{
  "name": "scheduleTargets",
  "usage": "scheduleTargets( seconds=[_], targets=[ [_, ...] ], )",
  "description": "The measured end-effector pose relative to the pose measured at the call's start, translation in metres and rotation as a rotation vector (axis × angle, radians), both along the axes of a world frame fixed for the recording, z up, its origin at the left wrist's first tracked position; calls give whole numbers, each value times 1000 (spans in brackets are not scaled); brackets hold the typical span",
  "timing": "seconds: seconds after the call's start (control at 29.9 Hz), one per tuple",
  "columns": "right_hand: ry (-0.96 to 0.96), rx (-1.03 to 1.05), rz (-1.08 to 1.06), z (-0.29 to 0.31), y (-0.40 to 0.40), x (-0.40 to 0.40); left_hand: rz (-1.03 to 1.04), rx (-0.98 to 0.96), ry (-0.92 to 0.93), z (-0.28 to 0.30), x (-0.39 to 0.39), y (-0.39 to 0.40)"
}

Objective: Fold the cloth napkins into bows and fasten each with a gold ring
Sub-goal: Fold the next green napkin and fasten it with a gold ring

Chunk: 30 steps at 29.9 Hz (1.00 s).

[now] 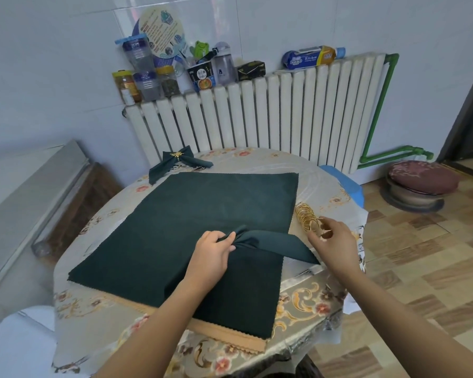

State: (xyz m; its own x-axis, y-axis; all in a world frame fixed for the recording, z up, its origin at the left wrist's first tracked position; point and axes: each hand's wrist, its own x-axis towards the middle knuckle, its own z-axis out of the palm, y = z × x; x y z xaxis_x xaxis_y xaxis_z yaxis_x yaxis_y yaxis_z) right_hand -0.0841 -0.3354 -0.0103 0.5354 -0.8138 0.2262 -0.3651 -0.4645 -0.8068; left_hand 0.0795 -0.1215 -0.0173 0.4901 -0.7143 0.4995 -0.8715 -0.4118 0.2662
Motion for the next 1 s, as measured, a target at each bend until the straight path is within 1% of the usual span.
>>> scheduleTargets(
  seconds=[0.07, 0.17, 0.3, 0.37, 0.53, 0.63, 0.84, 1.0],
  targets=[
    [-56, 132, 61, 8, 5, -11, 24, -17, 5, 3, 4, 8],
    [-71, 313, 195, 14, 13, -25, 55, -43, 44, 7, 6, 20],
    [-136, 471, 282, 17, 26, -31, 96, -52, 91, 12, 3, 32],
    [-155, 503, 302, 17, 32, -31, 119, -78, 127, 13, 3, 35],
    [-181, 505, 350, 14, 49, -28, 140, -101, 157, 18, -3, 48],
    [-171, 480, 387, 14, 56, -23, 123, -101, 137, 20, -6, 53],
    [-102, 398, 430, 20, 59, -15, 24, -87, 64, 17, -13, 62],
    [40, 262, 588, 33, 56, -14, -40, -55, -18, 18, -9, 71]
  ],
)
